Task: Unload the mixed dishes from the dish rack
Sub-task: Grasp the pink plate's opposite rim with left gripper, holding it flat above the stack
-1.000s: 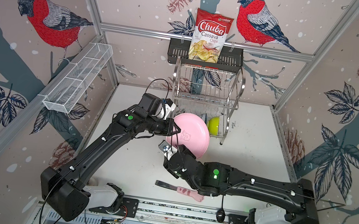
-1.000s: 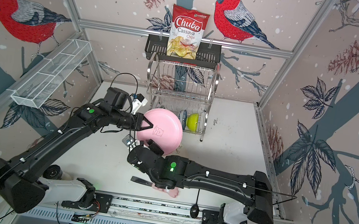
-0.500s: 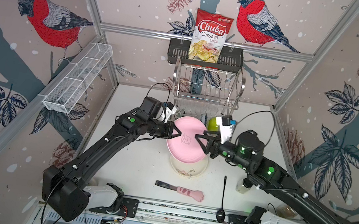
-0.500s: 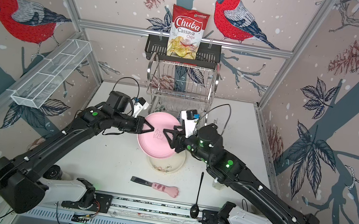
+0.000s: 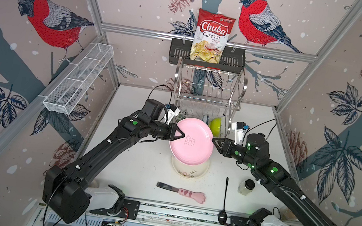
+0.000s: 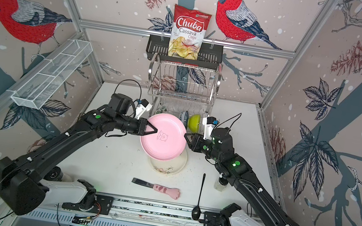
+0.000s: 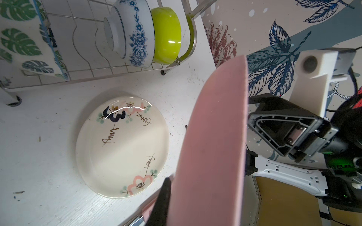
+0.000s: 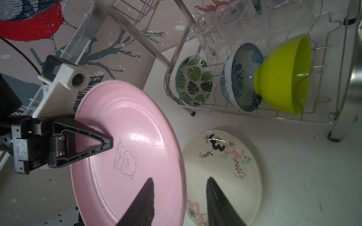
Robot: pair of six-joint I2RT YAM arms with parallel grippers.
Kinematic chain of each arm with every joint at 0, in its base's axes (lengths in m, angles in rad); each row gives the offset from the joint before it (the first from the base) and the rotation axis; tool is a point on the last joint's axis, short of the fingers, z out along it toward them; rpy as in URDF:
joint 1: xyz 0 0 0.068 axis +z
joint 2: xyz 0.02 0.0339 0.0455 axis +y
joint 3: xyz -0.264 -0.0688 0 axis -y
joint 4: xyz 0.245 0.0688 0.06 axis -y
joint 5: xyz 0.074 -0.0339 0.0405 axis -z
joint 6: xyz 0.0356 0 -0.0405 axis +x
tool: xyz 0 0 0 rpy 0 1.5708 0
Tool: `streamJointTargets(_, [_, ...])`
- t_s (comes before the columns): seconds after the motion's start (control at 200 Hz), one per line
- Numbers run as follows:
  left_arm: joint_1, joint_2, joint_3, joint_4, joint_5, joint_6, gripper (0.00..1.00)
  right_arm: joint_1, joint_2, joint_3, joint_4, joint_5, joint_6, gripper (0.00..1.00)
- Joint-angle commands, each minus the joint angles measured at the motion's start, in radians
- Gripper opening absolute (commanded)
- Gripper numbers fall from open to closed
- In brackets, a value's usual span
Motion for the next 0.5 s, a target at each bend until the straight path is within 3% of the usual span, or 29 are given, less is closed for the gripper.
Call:
streamJointTargets(0.0, [0.0, -0.004, -0.007, 0.075, 0.028, -0.009, 0.0, -0.003, 0.027, -0.007, 0.015, -0.047, 0.003, 0.41])
streamJointTargets(0.26, [0.0, -0.001, -0.025, 0.097, 0.033, -0.021, 0.0, 0.002, 0.105, -0.002, 0.029, -0.092, 0.007, 0.13])
streamJointTargets(0.42, [0.0, -0.005, -0.079, 0.136, 0.002, -0.04, 0.0, 0.002, 0.111, -0.012, 0.027, -0.079, 0.03, 0.03])
streamJointTargets(0.495, [0.0, -0.015, -0.122, 0.175, -0.005, -0.063, 0.08, 0.003, 0.117, -0.018, 0.014, -0.069, 0.038, 0.0])
